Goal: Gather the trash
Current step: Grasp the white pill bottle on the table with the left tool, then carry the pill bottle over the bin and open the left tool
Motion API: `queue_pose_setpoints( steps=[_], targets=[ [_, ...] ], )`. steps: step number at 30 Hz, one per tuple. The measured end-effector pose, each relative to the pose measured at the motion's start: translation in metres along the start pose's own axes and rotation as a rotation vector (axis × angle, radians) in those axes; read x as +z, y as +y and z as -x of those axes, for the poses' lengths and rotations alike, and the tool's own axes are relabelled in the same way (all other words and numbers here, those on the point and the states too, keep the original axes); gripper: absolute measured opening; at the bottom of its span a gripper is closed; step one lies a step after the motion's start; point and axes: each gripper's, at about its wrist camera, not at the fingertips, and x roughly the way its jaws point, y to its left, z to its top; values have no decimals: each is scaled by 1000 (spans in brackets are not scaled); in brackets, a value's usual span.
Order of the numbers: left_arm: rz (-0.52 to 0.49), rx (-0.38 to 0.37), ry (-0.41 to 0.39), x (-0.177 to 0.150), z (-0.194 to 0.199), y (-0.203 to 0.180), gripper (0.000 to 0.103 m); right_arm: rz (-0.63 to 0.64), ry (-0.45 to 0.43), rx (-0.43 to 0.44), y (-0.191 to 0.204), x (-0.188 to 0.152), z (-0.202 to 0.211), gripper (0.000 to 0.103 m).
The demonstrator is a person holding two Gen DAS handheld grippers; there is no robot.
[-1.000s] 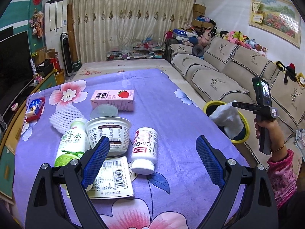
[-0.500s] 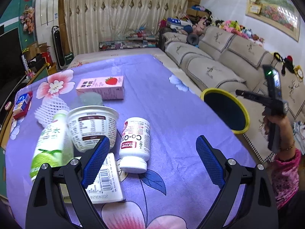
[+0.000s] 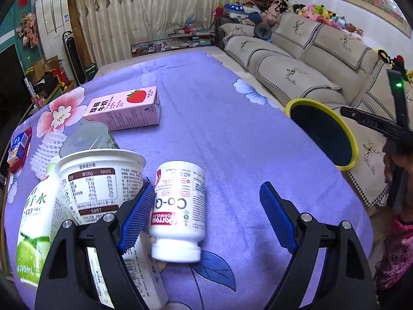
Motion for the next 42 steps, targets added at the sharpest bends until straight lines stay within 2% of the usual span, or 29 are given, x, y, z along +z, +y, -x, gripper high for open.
queue_pose_setpoints(
  steps=[5,9,13,16,18,20,26,31,42],
  targets=[
    [-11,16,22,6,-12,1,80,-3,12,12,-1,-5,-5,42],
    [-18,32,43,6,-21,1,72,-3,22,22,-1,-9,-8,42],
    [-35,40,68,4,-29,-1,69,-4,33,31,-1,-15,-10,42],
    [-38,26,85,2,-33,-3,60,-9,37,36,-2,-19,-10,42],
    [-36,9,104,-1,-37,-3,50,-15,39,41,-4,-22,-9,42],
    [-35,-3,115,-3,-40,-5,47,-20,39,45,-4,-24,-8,42],
    [-36,-45,94,-2,-33,-14,47,-51,13,56,-14,-30,7,42],
    [-54,-90,58,14,-23,-31,47,-86,-26,62,-27,-37,29,42],
    [-188,-225,-14,74,-17,-119,47,-174,-83,-14,-78,-64,74,42]
  ],
)
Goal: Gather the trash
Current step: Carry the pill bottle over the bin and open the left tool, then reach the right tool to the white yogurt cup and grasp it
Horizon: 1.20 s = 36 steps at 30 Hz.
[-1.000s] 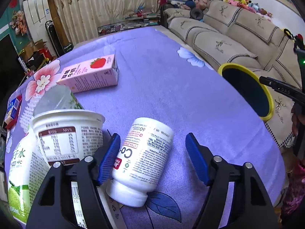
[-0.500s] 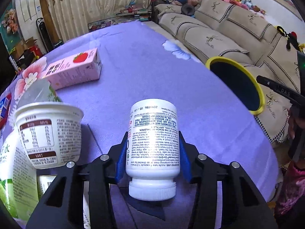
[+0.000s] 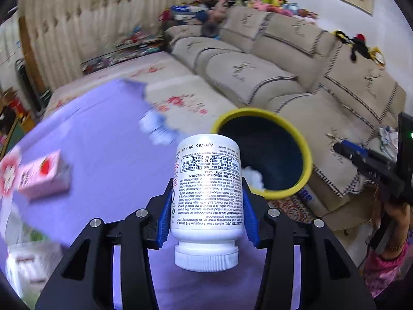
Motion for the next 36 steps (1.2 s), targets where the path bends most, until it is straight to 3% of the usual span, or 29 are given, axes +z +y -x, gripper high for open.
queue_pose_setpoints(
  steps=[5,16,19,20,22,26,29,36],
  targets=[
    [-46,-73,9,38,-27,-40,47,-36,-22,-35,-23,-4,15,42],
    [-50,-102,72,83,-108,-78,47,-76,-22,-53,-44,-9,20,42],
    [-46,-84,58,90,-120,-82,58,-78,-18,-54,-45,-9,20,42],
    [-46,-76,51,92,-122,-82,66,-77,-18,-54,-45,-9,20,42],
    [-38,-66,37,95,-120,-81,70,-74,-17,-51,-43,-9,20,42],
    [-4,-94,-22,91,-81,-71,70,-64,-14,-38,-35,-14,21,42],
    [24,-100,-93,76,-29,-58,81,-49,-4,-19,-26,-16,20,43],
    [98,5,-256,21,89,-8,92,12,22,42,13,-19,13,43]
  ],
)
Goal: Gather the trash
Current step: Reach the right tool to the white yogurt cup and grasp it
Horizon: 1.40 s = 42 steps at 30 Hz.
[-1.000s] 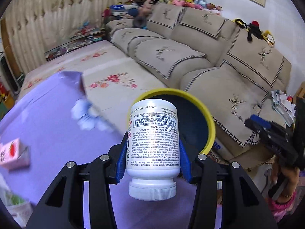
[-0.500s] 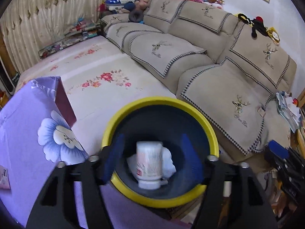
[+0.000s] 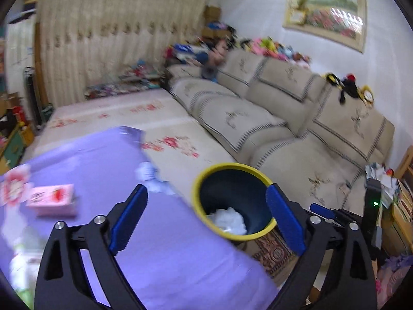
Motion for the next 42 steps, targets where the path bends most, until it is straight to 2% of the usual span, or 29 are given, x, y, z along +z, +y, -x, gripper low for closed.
queue_pose_setpoints(
  steps=[9,13,18,22,28,37,42],
  targets=[
    [134,215,-123,-55,136,92,97,114,15,112,75,-2,-1,46],
    [195,365,-179,-87,193,130,98,182,35,203,121,-5,-4,46],
    [261,476,-228,-116,243,163,98,282,56,324,196,-11,-6,47],
    [287,514,-242,-132,264,180,98,332,63,412,252,-13,-6,48],
    [285,534,-239,-136,263,179,98,375,91,490,319,-18,-12,50],
    [319,531,-238,-146,267,199,98,349,148,481,374,-37,-41,64],
    [330,517,-230,-150,262,209,98,300,181,476,389,-44,-60,65]
  ],
)
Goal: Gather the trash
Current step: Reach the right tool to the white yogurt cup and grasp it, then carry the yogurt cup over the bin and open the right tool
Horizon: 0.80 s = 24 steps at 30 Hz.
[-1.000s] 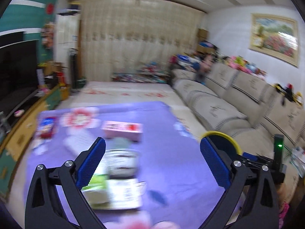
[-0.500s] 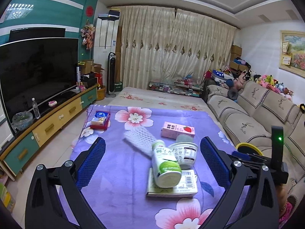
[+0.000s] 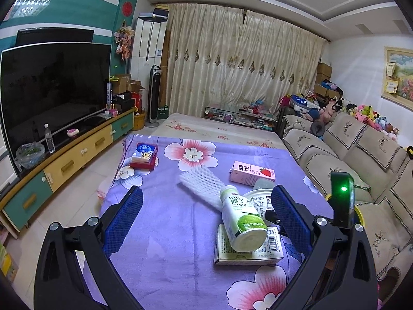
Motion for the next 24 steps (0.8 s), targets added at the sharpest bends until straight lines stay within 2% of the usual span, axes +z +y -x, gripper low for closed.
queue_pose_setpoints(
  steps=[8,16,24],
  targets=[
    [9,-18,17,-4,-10,4,98,-75,25,18,0,0,-22,72],
    [3,-30,32,-8,-18,-1,98,-115,16,34,-4,5,-31,72],
    [-3,-35,39,-9,-22,-6,98,-72,-7,45,-5,1,-7,71]
  ],
)
